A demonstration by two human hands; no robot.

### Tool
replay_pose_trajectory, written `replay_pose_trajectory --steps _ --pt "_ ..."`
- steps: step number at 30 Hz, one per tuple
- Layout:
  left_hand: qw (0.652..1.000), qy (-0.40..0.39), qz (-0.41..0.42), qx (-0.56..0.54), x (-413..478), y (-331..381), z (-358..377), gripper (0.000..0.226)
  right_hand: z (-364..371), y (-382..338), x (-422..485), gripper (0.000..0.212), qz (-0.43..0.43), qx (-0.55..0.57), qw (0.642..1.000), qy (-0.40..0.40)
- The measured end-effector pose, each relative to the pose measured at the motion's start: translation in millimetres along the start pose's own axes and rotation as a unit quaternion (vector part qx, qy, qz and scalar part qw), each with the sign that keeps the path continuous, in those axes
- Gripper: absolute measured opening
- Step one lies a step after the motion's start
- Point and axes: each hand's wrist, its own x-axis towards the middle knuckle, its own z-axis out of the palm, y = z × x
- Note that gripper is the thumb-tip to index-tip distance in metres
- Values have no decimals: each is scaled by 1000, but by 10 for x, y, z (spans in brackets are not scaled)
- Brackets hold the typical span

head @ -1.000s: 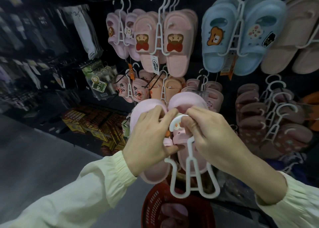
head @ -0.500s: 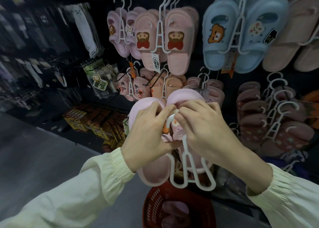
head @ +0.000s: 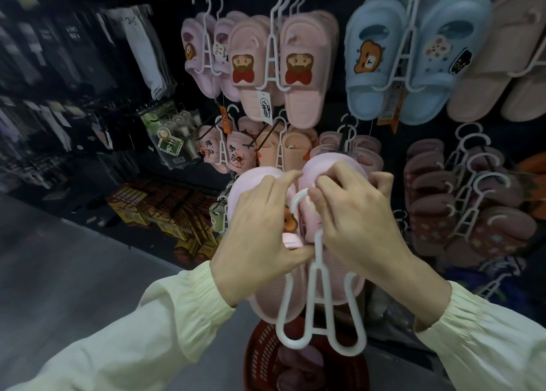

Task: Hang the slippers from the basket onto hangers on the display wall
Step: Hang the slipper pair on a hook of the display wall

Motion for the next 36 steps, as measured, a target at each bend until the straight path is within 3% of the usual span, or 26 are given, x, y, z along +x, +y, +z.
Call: replay_pose_trajectory --steps 10,21,25,32,36 --pt "997 -21 61 32 -74 -56 -111 94 6 136 67 38 25 49 998 14" --pt "975 -53 195 95 -189 -53 -45 92 -34 227 231 34 34 77 996 39" --pt "971 -60 199 117 -208 -72 -31 91 -44 254 266 32 42 89 994 47" --pt "946 -86 201 242 -293 -88 21 118 -99 320 314 38 80 164 983 34" --pt "951 -66 202 226 -310 -79 12 112 -129 337 318 40 91 187 978 33"
